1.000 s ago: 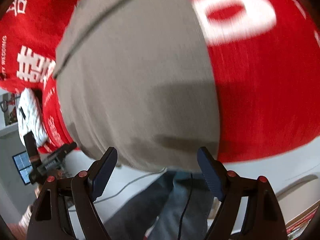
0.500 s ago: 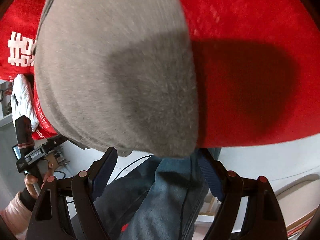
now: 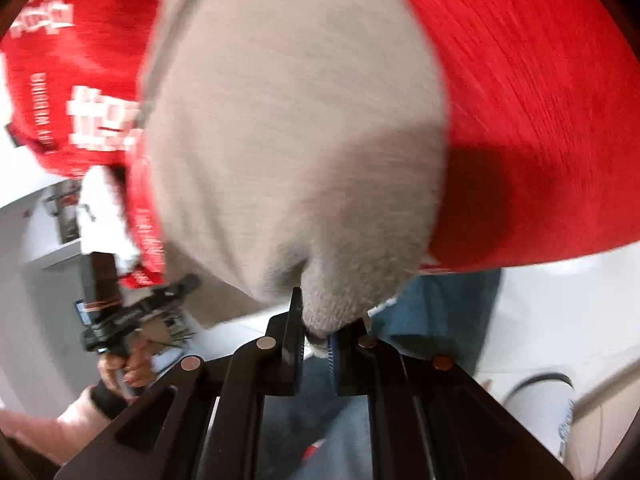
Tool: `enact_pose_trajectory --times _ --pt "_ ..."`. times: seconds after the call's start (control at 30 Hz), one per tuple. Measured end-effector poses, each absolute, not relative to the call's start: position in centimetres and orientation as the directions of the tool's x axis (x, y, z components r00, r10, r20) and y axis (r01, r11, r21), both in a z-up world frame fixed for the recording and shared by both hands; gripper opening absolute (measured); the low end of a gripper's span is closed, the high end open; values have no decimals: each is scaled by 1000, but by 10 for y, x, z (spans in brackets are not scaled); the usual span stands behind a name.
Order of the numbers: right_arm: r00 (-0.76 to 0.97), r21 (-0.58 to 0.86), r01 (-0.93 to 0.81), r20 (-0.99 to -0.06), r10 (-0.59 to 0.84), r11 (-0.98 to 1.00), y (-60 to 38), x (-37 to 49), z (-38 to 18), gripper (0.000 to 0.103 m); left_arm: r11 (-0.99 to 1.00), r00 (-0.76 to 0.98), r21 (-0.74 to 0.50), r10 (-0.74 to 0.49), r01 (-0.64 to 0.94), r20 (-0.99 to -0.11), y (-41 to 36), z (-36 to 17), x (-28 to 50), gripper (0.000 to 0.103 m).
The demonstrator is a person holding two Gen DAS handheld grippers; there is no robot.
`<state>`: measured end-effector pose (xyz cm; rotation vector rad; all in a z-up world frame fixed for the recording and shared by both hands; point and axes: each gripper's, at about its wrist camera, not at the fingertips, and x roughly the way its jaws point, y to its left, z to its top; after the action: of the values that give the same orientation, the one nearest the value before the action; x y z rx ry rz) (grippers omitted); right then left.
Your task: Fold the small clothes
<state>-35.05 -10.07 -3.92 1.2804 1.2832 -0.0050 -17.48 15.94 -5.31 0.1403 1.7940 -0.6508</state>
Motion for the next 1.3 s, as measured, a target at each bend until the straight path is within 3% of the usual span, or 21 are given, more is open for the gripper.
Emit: enact_pose_trajectory --times 0.2,0.43,0.7,0.9,1.0,1.1,1.3 --pt "546 777 537 -617 566 329 -134 -309 13 11 773 -275 -455 -367 442 -889 146 17 -147 14" --pt "605 792 546 -599 525 274 -184 -246 3 11 752 -149 -481 -468 451 -871 112 46 -74 14" --pt "616 765 632 -593 519 125 -228 -220 -22 13 841 -63 -373 -380 392 -923 79 28 -6 14" --pt "678 766 637 -508 532 -81 -247 -224 -42 20 891 -112 -330 -311 310 -944 83 21 5 18" --pt "699 778 619 -484 526 -106 -255 -217 -40 33 889 -100 -314 -298 332 -949 84 30 7 18" --pt "690 781 620 -498 525 -75 -263 -205 -32 47 884 -97 -286 -269 370 -958 74 34 6 18" --pt "577 743 654 -613 539 145 -274 -183 -10 50 896 -20 -183 -192 405 -981 60 50 17 18"
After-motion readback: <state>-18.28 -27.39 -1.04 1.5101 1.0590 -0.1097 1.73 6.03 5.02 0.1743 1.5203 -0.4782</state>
